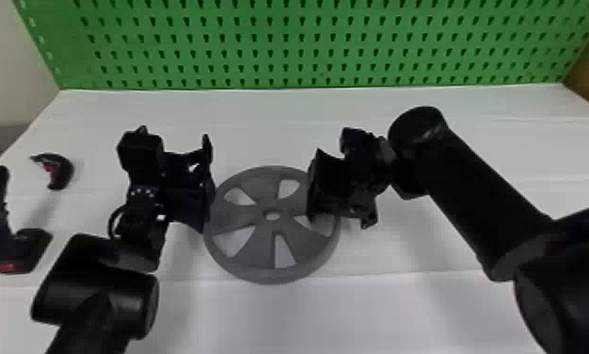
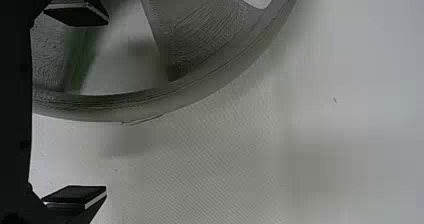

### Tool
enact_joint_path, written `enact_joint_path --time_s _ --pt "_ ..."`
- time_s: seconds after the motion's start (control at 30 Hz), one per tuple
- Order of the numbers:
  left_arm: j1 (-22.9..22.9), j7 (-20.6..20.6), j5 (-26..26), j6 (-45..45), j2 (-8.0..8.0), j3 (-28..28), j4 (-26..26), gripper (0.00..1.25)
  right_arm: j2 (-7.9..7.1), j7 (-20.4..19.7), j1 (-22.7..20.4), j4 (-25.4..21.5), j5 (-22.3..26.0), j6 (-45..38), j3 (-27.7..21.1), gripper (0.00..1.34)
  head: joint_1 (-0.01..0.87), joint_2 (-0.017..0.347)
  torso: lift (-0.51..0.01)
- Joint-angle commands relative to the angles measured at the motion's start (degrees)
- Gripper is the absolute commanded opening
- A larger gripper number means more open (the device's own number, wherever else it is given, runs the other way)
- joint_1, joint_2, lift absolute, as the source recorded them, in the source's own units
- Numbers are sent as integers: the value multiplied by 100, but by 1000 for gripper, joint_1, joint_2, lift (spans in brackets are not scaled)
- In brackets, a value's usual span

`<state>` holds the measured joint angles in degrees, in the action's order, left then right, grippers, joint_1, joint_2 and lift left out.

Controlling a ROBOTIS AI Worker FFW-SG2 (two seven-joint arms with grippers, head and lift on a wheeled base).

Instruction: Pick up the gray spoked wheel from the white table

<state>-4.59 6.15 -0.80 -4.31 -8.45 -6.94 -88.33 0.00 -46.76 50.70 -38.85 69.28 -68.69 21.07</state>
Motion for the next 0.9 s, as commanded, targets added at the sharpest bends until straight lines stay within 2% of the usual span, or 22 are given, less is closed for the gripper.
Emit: enact_joint_path --time_s 0.0,0.2,0.53,0.67,0.8,0.87 --pt "2 1 1 0 -8 0 0 1121 5 0 1 0 -11 5 -6 1229 769 38 -107" --pt "-7 1 1 0 -8 0 9 1121 5 0 1 0 -11 14 29 1170 769 38 -107" --pt "-15 1 1 0 -8 -27 17 1121 5 0 45 0 -11 23 178 959 769 38 -107" --pt "-15 1 9 0 -17 -27 17 1121 5 0 54 0 -20 -21 187 816 769 38 -107" --pt "-15 1 9 0 -17 -27 17 1121 5 0 63 0 -20 -48 178 802 769 38 -107" --pt "-7 1 9 0 -17 -27 17 1121 5 0 63 0 -20 -57 178 735 769 38 -107"
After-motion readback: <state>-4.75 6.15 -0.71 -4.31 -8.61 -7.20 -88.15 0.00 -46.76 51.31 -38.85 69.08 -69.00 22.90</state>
